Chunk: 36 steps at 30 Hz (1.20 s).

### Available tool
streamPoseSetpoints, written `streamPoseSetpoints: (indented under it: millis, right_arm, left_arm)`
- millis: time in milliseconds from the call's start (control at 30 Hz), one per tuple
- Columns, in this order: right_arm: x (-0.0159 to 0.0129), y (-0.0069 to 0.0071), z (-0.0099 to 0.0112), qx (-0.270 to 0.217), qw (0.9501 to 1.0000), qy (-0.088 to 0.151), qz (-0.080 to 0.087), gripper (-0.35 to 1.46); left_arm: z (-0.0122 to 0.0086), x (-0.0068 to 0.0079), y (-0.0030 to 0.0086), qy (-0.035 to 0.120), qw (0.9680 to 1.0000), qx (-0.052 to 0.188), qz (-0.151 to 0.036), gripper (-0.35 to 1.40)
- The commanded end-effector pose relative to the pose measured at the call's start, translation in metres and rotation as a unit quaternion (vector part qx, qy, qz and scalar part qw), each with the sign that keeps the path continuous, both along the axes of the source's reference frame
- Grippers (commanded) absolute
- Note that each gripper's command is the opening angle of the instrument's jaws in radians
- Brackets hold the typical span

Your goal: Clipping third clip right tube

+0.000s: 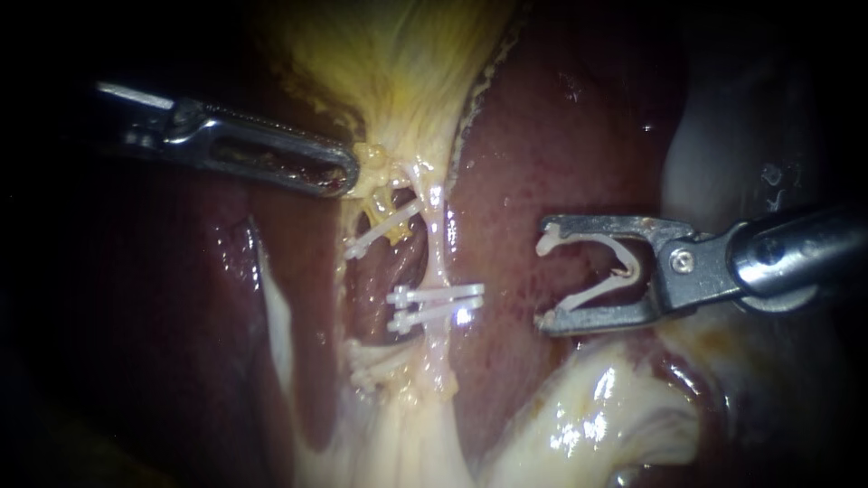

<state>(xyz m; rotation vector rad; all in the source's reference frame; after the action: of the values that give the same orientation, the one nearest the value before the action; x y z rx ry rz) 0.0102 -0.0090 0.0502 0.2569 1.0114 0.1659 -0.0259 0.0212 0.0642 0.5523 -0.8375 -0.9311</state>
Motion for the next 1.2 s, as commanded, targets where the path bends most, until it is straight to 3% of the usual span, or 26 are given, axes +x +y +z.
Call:
streamPoseSetpoints:
  millis: [33,367,667,933,1200]
  right_arm:
    - [0.0000,0.0000,-0.0001,0.000,1.0000,0.000,0.000,0.49]
    - [0.0001,-0.0001,-0.0001,0.000,1.0000,0.000,0.000,0.49]
    - [0.0002,-0.0001,-0.0002,0.000,1.0000,0.000,0.000,0.49]
    - [0.0008,0.0004,-0.0005,0.006,0.9999,0.007,-0.009,0.49]
    - [0.0026,0.0017,-0.0014,0.091,0.9956,0.000,0.022,0.49]
  left_arm:
    - [0.0000,0.0000,0.0000,0.000,1.0000,0.000,0.000,-0.35]
    - [-0.0020,0.0019,0.0002,0.016,0.9997,-0.010,-0.017,-0.35]
    - [-0.0051,0.0049,0.0030,0.034,0.9984,-0.013,-0.042,-0.35]
    - [-0.0052,0.0053,0.0030,0.043,0.9976,-0.014,-0.053,-0.35]
    - [-0.0052,0.0052,0.0027,0.042,0.9977,-0.012,-0.052,-0.35]
